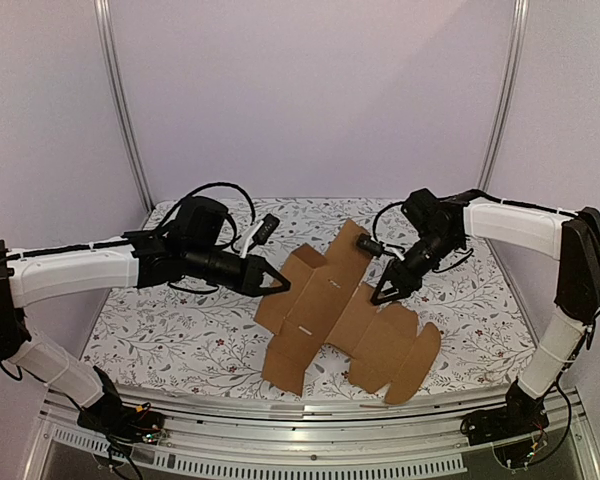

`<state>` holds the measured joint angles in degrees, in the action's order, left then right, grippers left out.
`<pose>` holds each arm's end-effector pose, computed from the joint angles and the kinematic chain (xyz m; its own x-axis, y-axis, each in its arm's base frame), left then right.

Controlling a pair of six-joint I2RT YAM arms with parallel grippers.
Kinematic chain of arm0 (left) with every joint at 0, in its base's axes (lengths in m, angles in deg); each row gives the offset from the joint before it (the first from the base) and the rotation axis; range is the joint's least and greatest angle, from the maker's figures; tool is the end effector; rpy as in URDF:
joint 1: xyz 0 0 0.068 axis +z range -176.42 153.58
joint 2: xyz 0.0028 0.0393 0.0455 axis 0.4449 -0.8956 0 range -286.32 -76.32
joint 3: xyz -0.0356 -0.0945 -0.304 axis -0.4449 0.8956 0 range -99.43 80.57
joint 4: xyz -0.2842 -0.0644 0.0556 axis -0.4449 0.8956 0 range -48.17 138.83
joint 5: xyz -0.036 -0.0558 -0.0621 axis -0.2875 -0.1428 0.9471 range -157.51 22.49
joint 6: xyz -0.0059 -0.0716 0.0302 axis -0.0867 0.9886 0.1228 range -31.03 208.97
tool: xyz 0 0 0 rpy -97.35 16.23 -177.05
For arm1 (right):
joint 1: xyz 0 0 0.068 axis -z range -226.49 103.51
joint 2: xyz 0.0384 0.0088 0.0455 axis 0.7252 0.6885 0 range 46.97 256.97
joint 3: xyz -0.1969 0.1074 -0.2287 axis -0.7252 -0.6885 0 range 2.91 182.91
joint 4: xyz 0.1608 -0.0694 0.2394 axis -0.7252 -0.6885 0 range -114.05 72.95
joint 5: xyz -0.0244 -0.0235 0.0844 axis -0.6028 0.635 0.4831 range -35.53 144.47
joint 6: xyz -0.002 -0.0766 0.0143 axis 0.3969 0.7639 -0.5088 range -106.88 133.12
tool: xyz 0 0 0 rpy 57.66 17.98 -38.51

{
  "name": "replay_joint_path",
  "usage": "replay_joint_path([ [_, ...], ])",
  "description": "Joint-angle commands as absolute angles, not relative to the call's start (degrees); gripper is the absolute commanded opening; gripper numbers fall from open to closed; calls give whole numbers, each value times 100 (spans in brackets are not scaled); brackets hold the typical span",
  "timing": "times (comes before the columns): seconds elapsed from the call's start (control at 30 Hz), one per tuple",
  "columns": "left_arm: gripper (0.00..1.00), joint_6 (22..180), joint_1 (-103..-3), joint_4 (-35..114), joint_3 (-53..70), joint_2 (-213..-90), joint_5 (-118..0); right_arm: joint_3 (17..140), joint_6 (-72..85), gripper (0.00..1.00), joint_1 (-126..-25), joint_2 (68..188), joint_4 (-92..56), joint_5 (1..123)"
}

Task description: Fold the paper box

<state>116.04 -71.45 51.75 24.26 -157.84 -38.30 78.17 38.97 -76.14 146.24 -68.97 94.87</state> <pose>0.2334 -0.2796 0.2810 -0.7715 0.2103 -0.6005 0.6160 0.4830 -0.6223 0.3115 0.2270 0.2413 -0.5347 -0.6865 -0.4928 -0.8298 0.3162 0.4598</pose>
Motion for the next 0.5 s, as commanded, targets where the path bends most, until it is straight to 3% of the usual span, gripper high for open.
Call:
replay_joint_path([
  [0.0, 0, 11743, -6953, 4997, 2485, -15811, -3827, 7702, 3916, 30, -7771, 14579, -6745, 9653],
  [0.3, 0, 12056, -6852, 4637, 2574, -15987, -3817, 7189, 4003, 5, -8784, 14061, -6032, 7460],
  [0.47, 0, 12199, -6847, 4581, 2572, -16183, -3834, 7190, 3977, 5, -9108, 14051, -5854, 6807],
])
